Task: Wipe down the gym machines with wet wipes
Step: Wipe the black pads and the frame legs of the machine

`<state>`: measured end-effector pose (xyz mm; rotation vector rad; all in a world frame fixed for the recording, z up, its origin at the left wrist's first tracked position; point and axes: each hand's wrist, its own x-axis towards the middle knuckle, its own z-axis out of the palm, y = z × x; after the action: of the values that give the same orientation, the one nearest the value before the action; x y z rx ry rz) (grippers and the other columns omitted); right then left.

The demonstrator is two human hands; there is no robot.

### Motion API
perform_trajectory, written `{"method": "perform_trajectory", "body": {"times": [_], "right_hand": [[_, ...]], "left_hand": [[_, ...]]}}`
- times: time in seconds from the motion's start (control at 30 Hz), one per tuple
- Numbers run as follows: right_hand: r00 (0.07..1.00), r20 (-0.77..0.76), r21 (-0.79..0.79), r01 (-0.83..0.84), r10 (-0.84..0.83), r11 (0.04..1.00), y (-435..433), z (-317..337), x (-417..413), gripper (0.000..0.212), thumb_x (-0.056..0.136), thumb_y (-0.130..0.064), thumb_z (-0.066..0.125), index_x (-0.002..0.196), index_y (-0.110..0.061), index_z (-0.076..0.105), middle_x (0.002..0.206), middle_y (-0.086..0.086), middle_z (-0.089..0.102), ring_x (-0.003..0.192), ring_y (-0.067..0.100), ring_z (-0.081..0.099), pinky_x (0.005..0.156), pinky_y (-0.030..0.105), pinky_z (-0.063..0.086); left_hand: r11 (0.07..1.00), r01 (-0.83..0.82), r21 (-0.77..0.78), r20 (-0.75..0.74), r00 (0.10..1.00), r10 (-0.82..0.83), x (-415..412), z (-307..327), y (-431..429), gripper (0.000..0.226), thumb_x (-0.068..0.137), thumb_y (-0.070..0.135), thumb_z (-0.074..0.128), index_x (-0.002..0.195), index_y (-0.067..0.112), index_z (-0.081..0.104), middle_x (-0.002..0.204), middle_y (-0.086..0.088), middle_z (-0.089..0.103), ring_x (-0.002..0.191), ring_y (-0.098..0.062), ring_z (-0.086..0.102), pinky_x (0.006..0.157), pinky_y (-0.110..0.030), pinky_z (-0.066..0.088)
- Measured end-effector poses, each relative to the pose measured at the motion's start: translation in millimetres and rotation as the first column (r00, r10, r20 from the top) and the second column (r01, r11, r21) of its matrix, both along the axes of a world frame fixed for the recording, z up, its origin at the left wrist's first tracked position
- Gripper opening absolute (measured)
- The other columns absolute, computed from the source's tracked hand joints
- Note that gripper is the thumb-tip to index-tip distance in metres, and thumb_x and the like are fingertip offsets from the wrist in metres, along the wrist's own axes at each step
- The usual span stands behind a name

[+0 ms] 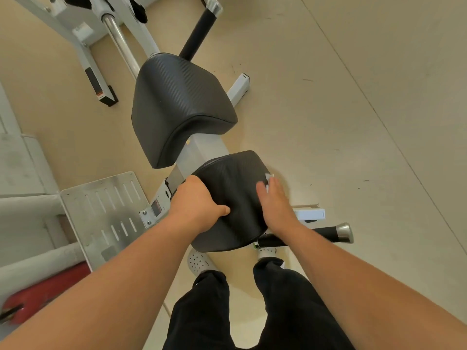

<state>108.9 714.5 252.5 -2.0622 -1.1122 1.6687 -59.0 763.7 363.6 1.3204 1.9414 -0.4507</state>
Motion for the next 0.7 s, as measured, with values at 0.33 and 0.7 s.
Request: {"method": "perform_trajectory", "body": {"times": [0.33, 0.7], "right_hand": [[0.823, 0.165, 0.482, -0.549, 0.544, 0.683, -42.4, 45.4, -4.4, 0.088, 0.097, -0.062, 0.033, 0.164, -0.022, -0.008, 0.171, -0.009, -0.016, 0.156, 0.009, -0.018, 0.127, 0.041, -0.008], [0.96, -0.001, 0.237, -0.272, 0.28, 0.933, 65.4, 12.9, -23.7, 0.085, 0.096, -0.07, 0.032, 0.16, -0.016, 0.024, 0.167, 0.004, 0.025, 0.155, 0.02, 0.019, 0.128, 0.049, 0.01]], "left_hand": [[1.0, -0.02, 0.013, -0.001, 1.0, 0.02, -2.1, -1.4, -3.0, 0.084, 0.073, 0.041, 0.089, 0.134, 0.006, 0.043, 0.129, -0.012, 0.057, 0.119, -0.031, 0.056, 0.091, -0.04, 0.051], [0.999, -0.029, -0.018, 0.015, 0.999, 0.029, -1.2, -1.5, -0.2, 0.088, 0.07, 0.043, 0.09, 0.134, 0.008, 0.041, 0.129, -0.01, 0.054, 0.118, -0.03, 0.056, 0.091, -0.039, 0.051]]}}
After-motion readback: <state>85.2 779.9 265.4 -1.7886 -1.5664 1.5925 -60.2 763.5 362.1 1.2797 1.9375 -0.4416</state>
